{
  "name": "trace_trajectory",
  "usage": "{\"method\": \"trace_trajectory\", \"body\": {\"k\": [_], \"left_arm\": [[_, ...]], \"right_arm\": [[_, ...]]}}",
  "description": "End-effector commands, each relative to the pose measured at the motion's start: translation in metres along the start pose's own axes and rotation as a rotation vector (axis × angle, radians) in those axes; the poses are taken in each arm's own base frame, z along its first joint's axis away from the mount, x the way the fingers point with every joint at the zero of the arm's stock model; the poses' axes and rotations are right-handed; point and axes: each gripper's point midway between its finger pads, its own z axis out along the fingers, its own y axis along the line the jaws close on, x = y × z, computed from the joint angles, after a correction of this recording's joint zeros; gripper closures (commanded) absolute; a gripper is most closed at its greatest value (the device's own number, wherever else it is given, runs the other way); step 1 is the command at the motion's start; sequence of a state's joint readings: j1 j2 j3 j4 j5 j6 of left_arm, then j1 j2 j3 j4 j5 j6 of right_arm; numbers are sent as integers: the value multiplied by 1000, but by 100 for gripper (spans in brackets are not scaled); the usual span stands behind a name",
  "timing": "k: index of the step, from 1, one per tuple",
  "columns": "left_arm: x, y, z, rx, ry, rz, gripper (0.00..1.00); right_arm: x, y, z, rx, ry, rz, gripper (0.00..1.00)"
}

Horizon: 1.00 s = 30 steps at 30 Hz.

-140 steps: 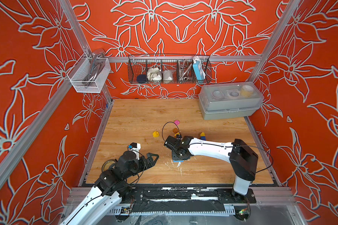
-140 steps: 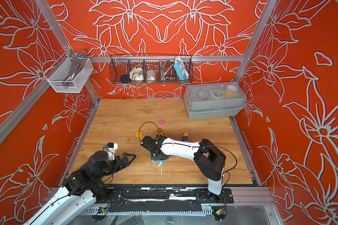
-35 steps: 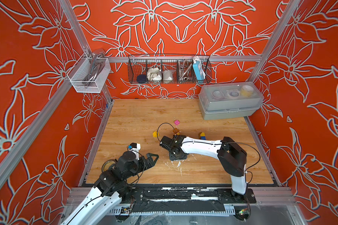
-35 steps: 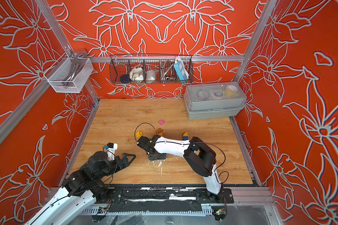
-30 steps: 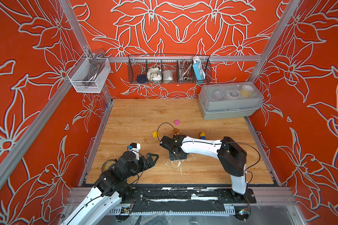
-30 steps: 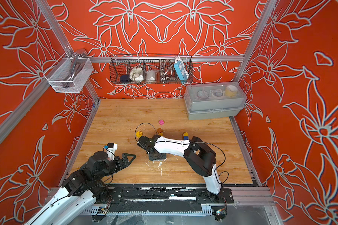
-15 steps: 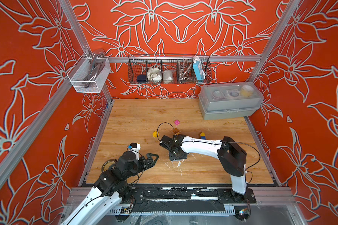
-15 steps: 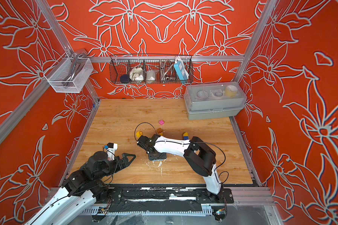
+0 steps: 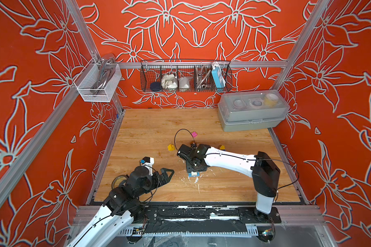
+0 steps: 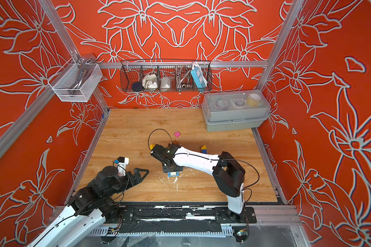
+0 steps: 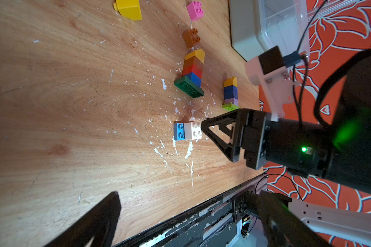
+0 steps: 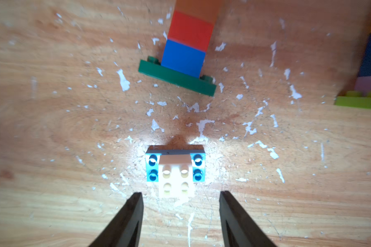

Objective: Assemble the number 1 with lego
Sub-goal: Assemble the lego brick with the lego brick.

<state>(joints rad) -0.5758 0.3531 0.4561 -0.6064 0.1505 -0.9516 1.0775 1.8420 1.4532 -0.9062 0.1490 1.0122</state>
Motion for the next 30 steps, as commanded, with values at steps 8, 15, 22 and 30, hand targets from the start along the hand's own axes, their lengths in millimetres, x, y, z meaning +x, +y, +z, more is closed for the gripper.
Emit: {"method": "trace_trajectory", "body": {"k": [8,15,22,30], "left_arm": [[1,7,2,-19,-6,-9,0],[1,8,2,-20,-5,-10,0],[1,8,3,-21,-4,-9,0],[1,7,3,-19,-4,-9,0]], "right_arm": [[8,-24,1,28,6,9,40],[14,-24,13,33,31,6,40],[18,-24,23,45,48,-1,41],[22,-27,33,65,60,-7,41]]}}
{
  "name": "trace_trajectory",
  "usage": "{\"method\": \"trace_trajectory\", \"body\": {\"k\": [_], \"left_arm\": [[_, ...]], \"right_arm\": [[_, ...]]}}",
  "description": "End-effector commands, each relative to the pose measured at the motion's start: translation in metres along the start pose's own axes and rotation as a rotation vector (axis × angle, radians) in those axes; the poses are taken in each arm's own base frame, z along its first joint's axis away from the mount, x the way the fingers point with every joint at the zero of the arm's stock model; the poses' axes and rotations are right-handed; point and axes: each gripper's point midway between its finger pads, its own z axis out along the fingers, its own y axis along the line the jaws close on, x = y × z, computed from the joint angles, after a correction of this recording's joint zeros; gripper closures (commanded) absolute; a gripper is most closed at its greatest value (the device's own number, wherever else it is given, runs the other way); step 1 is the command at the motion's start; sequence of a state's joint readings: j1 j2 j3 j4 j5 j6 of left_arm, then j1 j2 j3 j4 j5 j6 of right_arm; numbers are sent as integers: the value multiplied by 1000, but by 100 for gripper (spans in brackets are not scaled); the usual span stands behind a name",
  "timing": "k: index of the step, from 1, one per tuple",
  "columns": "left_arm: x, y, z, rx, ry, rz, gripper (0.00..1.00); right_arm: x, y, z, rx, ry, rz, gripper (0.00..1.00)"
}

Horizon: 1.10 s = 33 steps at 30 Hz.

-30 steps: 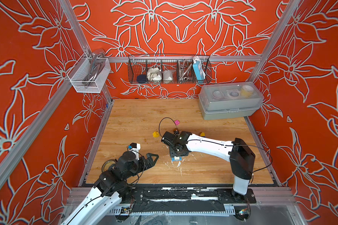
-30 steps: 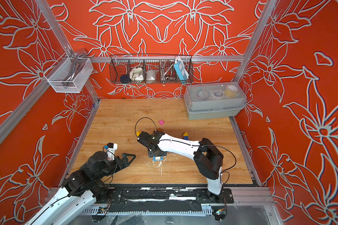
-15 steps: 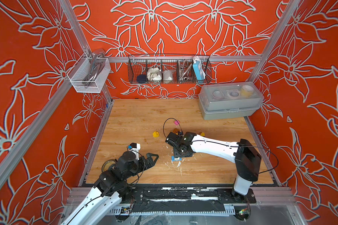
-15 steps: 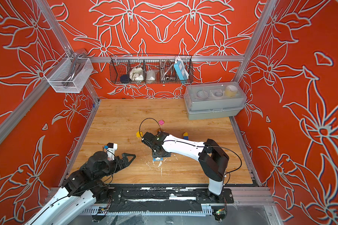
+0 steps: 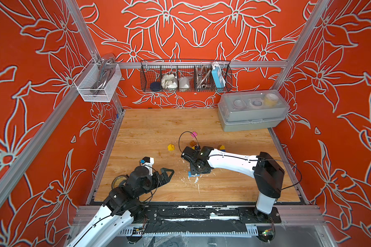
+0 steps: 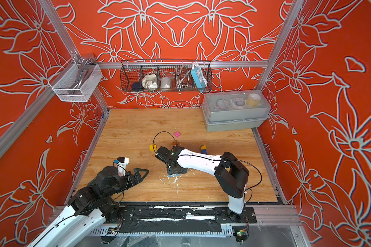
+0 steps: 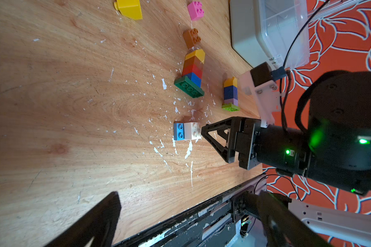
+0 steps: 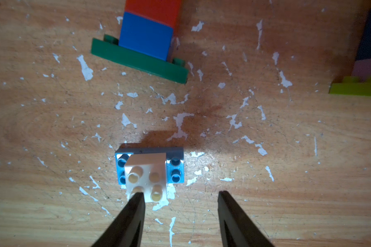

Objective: Assemble the number 1 with lego
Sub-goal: Assemble the lego brick with the lego brick.

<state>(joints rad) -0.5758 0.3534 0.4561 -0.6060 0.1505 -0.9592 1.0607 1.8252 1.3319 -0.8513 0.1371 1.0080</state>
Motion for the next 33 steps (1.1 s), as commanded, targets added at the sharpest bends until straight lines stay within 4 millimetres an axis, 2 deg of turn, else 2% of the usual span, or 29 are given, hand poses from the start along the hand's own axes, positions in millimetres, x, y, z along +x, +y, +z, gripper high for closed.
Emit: {"method": "trace_trajectory", "body": {"k": [1,9,22,28,33], "left_arm": [[1,7,2,-19,-4,-1,0],[1,8,3,-22,-2,-1,0],[0,7,3,-20,-6,-1,0],[0,7,2,-18,-7,-1,0],[0,7,1,-13,-11,0,0]], "right_arm": [[6,-6,13,29,24,-8,41],[11,-5,28,49,52,-23,42],[25,-18,58,154,109,-45,43],[19,-10,46,102,90,-10,42],[4,-8,15,81,39,-17,41]]}}
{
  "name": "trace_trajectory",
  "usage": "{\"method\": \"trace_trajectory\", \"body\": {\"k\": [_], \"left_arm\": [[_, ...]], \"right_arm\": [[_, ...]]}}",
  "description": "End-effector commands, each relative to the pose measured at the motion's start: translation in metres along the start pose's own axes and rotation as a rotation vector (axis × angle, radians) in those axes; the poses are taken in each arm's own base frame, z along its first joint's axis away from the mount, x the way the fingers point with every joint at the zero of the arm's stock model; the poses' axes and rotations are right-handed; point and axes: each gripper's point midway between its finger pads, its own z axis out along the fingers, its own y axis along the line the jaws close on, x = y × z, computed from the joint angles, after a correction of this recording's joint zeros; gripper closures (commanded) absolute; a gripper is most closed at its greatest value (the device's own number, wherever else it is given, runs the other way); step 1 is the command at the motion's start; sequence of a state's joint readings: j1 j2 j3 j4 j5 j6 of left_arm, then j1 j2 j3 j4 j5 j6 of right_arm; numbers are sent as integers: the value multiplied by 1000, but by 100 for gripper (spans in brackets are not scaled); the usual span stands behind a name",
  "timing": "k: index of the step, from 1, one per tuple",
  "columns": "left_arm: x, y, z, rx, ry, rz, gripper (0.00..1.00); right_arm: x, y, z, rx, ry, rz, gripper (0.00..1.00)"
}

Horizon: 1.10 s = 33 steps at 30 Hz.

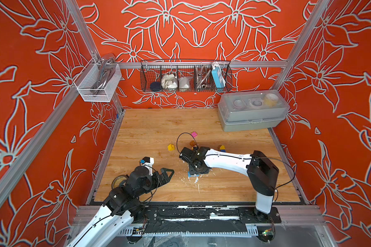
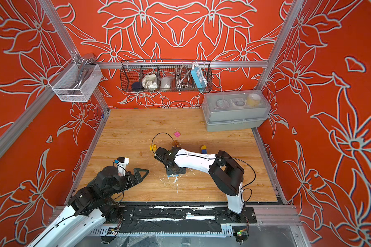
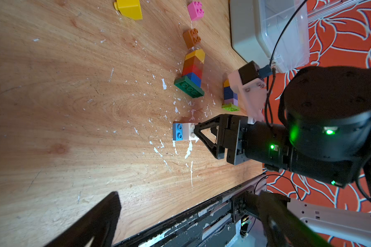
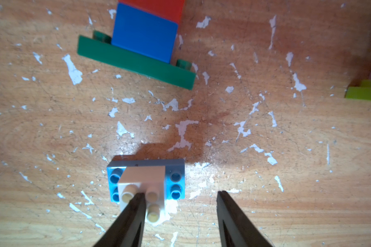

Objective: Assemble the number 1 with lego
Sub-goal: Assemble the lego brick with the lego brick, then pick up the lego brick from the center of the board.

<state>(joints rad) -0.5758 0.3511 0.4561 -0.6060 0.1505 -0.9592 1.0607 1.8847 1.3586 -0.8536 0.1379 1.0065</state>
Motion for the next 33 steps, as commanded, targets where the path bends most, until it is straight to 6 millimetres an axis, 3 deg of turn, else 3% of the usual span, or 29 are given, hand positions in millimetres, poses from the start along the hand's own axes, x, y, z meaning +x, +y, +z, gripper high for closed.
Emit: {"method": "trace_trajectory", "body": {"k": [1,9,14,18,23,27,33], "left_arm": [[1,7,1,-14,-9,-1,0],[1,8,-1,-12,-14,-4,0],[0,9,-1,-14,-20,-7,0],[0,8,1,-18,-16,-5,0],[-1,7,7,-25,-4,1,0],[-2,5,11,-35,7,10,0],[-3,3,15,-35,19,17,0]], "right_arm": [[-1,-11,-7,47,3,-8,41],[-43,-14,-62,-3,-96,-5,41],[-89,-25,-68,-23,-113,21,40],[-126,-26,-59,-29,-110,8,38],[-153,-32,-39,-2,-68,-4,37],[-174,-18,-20,-35,-63,-89,37],[-187,-2,3,-51,-40,-324,35]]}}
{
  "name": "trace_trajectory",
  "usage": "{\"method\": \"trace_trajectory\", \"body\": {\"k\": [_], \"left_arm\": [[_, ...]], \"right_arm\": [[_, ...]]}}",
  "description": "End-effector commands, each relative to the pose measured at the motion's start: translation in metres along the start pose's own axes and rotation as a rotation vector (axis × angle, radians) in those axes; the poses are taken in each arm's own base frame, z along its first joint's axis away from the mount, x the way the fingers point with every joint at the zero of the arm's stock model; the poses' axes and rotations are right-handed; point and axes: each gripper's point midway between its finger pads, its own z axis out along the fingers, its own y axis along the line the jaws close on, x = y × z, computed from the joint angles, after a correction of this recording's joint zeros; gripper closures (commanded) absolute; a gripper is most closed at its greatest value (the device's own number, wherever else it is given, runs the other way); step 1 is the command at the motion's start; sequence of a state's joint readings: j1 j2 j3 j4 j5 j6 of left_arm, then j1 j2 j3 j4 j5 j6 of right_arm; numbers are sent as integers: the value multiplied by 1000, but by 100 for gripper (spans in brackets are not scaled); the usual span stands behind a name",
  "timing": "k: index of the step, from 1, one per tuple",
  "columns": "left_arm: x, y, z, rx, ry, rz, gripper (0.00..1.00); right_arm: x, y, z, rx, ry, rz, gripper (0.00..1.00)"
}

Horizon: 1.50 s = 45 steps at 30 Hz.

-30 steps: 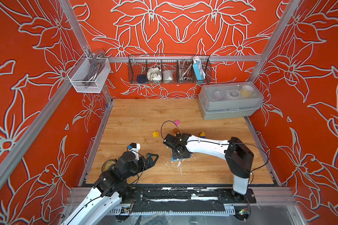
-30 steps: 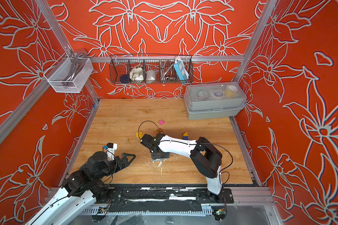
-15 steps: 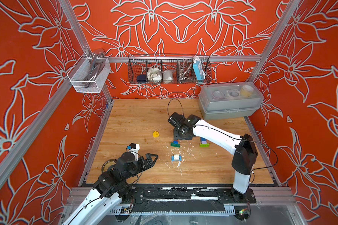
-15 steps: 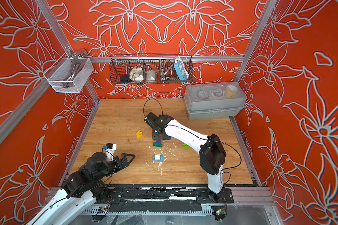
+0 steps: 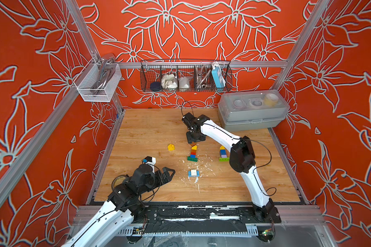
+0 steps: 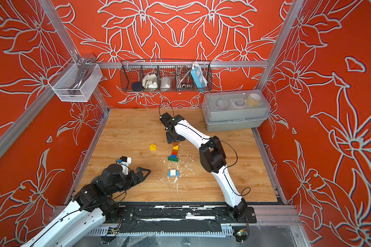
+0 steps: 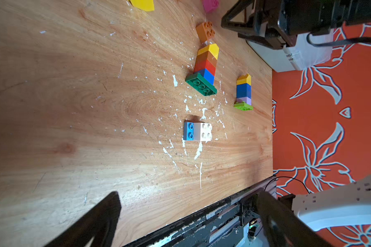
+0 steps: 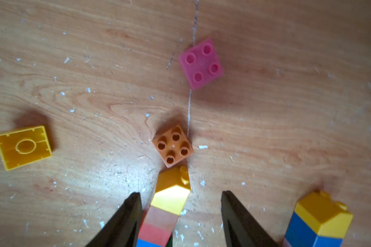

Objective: Assemble the number 1 with lego
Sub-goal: Pick up the lego brick from the center of the board.

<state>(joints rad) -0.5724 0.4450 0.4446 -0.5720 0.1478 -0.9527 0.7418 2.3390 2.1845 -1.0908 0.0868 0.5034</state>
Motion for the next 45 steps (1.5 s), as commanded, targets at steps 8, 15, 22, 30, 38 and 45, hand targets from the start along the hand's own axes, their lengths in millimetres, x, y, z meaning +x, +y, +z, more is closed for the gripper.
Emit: {"method": "trace_trajectory", "body": {"k": [8,15,22,30,38,45], "left_arm": [[-8,-7,2,26,-17,17,0],[-9,-7,4,24,-13,12,0],[-8,-7,5,28,-9,8,0],[-9,-7,5,31,-7,6,0],[-9,-7,6,33,-4,2,0],[-10,-7,5,33,-10,4,0]], "right_arm": [[-4,-4,19,-87,49,-188,36],[-1,-4,37,-72,81,-203,37],[-3,-4,50,-64,92,-201,38],[-3,-12,63,-28,107,-161,46],[-7,-40,62,26,101,-2,64],[-13,-75,37,68,67,147,72]]}}
